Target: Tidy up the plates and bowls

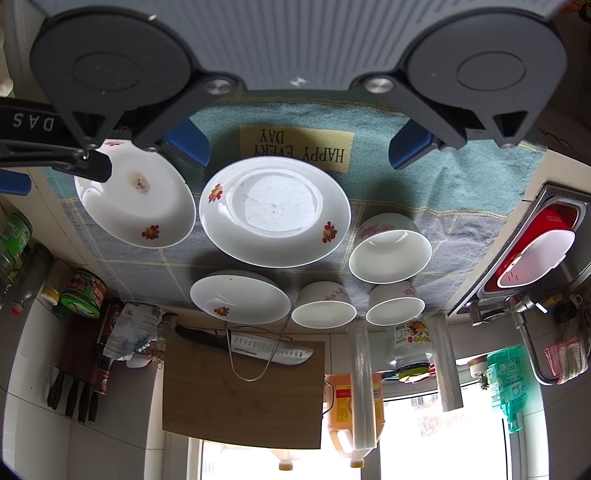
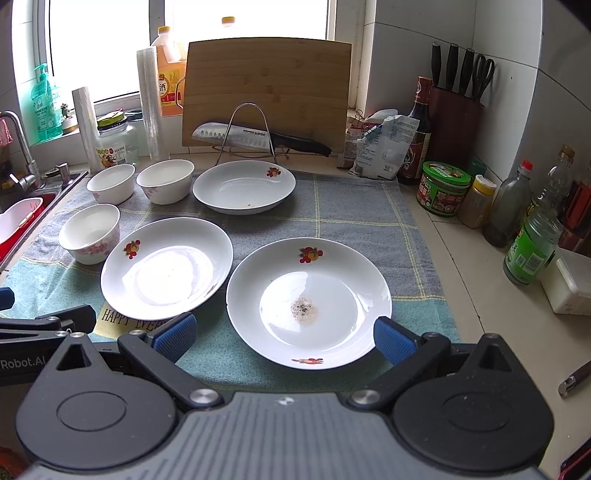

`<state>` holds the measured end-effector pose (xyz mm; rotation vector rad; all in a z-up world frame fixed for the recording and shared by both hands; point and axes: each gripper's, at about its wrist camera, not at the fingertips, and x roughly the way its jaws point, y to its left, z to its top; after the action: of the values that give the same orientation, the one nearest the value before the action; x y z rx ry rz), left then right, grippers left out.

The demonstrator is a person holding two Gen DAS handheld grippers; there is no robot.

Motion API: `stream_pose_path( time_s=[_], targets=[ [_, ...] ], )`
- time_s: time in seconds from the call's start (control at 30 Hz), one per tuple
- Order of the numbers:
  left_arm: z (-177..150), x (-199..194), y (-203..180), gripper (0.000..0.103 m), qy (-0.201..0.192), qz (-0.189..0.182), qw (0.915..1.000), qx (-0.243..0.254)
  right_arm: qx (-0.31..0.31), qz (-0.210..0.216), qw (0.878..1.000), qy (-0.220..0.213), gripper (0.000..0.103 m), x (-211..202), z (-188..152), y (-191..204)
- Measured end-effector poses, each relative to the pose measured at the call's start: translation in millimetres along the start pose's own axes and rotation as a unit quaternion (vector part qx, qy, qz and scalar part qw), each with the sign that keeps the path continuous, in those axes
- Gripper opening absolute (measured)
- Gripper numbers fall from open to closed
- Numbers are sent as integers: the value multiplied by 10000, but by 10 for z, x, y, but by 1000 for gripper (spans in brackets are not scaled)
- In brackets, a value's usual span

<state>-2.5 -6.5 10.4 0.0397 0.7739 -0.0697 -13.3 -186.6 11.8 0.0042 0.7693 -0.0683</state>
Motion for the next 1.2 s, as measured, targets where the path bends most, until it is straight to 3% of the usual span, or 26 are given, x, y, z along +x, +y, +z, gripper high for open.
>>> stream_pose_path(
  time_s=[0.5,0.87,1.2],
  targets=[
    [1,67,3,102,-27,-96,9999,-107,-59,28,9999,-81,103,19,-56,3],
    [29,199,22,102,74,-345,9994,-31,-217,525,9970,-523,103,48,-178,-151],
    [28,426,6,102,211,-539,9982,161,-75,360,9991,-222,103,375,-489,-419]
  ],
)
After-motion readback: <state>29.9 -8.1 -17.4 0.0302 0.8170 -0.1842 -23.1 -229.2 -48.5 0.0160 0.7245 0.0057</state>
